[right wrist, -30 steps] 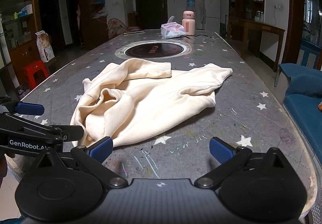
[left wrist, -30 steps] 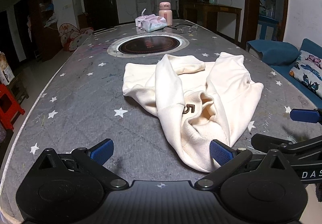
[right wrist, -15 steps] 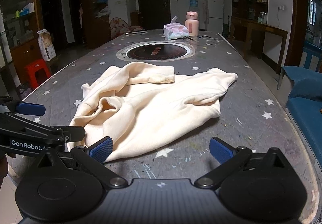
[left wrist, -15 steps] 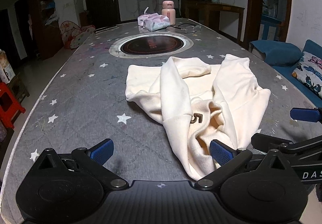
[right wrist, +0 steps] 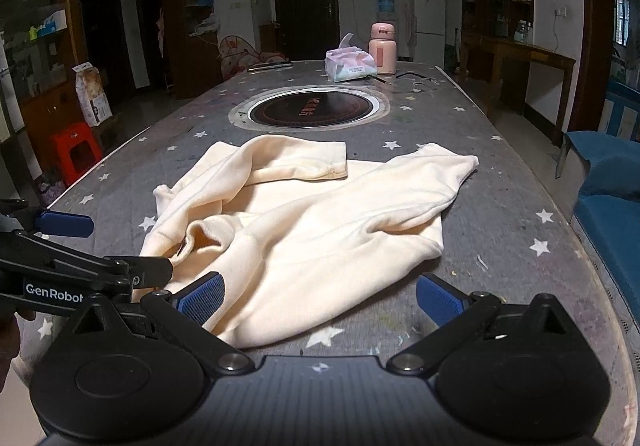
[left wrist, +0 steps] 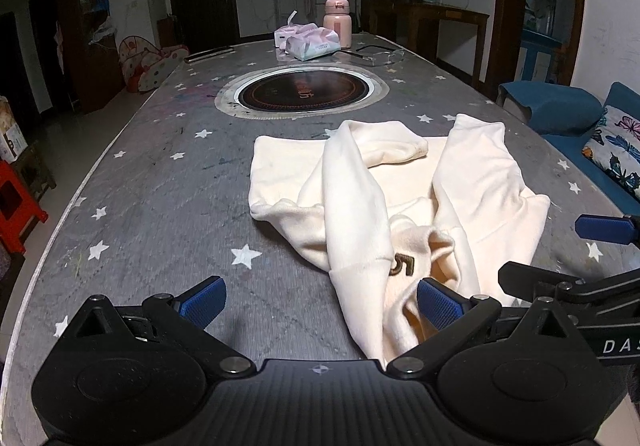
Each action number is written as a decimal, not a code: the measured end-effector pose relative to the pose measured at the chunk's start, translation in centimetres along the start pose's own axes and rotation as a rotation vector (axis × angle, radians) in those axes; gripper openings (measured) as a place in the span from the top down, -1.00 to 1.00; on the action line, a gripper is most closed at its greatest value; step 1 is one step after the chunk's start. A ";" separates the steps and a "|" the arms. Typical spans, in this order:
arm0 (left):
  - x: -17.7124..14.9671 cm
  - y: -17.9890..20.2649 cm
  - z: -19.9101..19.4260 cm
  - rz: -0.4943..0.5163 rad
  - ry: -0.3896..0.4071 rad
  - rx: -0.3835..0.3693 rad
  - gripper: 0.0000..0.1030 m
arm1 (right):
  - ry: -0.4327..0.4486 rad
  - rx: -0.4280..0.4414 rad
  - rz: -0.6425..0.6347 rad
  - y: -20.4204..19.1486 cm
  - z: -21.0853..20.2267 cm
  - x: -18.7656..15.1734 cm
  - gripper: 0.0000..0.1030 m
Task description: Fold clothes
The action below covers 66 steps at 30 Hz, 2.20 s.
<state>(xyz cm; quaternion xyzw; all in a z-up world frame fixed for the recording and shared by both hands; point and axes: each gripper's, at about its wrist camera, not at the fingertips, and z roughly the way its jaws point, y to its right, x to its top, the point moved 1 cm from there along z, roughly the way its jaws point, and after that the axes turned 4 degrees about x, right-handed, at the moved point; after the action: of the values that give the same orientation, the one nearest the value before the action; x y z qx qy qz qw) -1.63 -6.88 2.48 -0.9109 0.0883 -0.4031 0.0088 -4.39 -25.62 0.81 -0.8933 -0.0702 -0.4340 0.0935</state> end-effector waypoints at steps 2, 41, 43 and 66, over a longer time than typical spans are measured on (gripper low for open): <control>0.2 0.0 0.2 0.002 -0.001 -0.003 -1.00 | -0.001 0.002 0.008 0.2 0.2 0.2 -1.00; 10.1 1.1 9.5 0.082 0.058 -0.054 -0.70 | -0.036 -0.069 0.210 11.4 9.1 7.4 -0.39; 10.3 1.2 10.3 0.088 0.043 -0.056 -0.56 | -0.046 -0.076 0.206 11.7 9.7 7.5 -0.33; 9.1 -3.1 8.6 -0.032 0.069 -0.037 0.93 | 0.013 -0.060 0.253 13.3 9.7 7.4 0.88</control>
<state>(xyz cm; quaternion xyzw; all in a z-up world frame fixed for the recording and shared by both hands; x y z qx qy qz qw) 11.21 -5.86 3.63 -0.8977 0.0816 -0.4326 -0.0175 10.26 -35.99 -0.60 -0.8946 0.0569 -0.4263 0.1213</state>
